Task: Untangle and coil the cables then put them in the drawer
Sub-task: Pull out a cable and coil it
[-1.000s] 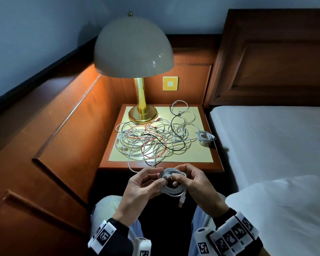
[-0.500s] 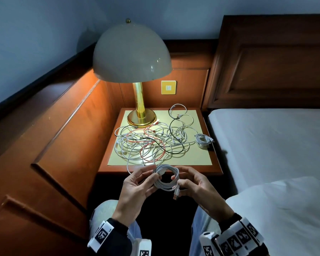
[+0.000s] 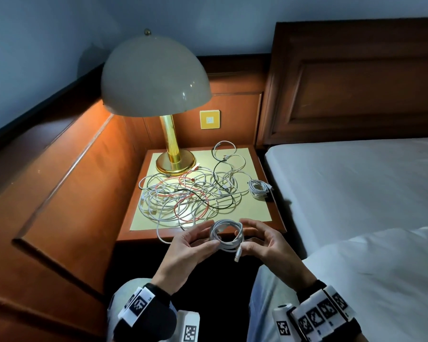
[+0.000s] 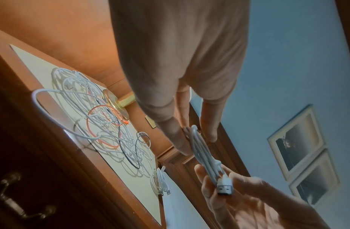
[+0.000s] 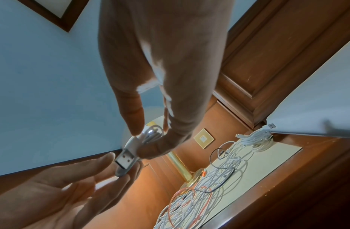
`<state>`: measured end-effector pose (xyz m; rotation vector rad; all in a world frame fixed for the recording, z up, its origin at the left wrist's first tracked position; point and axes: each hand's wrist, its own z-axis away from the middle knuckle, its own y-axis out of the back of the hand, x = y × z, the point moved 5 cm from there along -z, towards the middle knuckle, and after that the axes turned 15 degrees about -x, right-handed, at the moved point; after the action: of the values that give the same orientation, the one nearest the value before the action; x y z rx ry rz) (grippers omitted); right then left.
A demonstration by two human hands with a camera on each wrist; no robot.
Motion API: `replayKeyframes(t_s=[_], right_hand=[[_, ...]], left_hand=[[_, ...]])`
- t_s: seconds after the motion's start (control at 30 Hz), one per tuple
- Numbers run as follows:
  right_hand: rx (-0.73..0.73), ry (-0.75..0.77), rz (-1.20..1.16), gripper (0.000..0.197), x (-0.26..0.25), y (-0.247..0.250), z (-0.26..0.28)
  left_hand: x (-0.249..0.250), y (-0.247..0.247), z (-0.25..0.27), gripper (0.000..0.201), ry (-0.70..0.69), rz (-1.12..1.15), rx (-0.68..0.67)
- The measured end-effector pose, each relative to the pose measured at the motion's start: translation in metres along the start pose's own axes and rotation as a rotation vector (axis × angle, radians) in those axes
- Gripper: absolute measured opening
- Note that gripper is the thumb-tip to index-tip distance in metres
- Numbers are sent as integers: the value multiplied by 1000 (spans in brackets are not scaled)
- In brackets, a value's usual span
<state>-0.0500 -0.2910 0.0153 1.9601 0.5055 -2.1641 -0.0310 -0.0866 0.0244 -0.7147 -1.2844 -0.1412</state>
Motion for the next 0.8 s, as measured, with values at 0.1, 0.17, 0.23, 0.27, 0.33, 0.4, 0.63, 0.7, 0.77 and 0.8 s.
replayKeyframes(t_s=[0.1,0.17,0.23,0.27,0.33,0.4,0.63,0.7,0.77,0.8], right_hand=[[18,-11,31,53,-6,12,-2],[4,-39,93,55,-9,20,-5],[11,-70,165,59,-10,30,-10],[20,-84,198,60,-11,35,-13],[24,-95,253,62,-12,45,-21],[49,-105,301,64,-12,62,-31],[143,-161,534,85,-20,122,-74],[181,-192,656,82,-22,140,-88],[224,-213,722,76,-21,157,-103],[238,-222,731,74,-19,165,-110]], left_hand=[[-1,-3,-14,66,30,-183,-33],[-2,-1,-27,67,41,-295,-11],[-1,0,-41,70,39,-439,0],[-1,-1,-49,70,37,-505,0],[-1,-3,-65,67,44,-571,9],[-1,-6,-86,64,42,-605,10],[-6,-8,-166,63,-27,-879,19],[-4,-10,-192,62,-58,-934,0],[-4,-10,-218,61,-57,-1000,-11],[-5,-10,-229,61,-55,-1028,-12]])
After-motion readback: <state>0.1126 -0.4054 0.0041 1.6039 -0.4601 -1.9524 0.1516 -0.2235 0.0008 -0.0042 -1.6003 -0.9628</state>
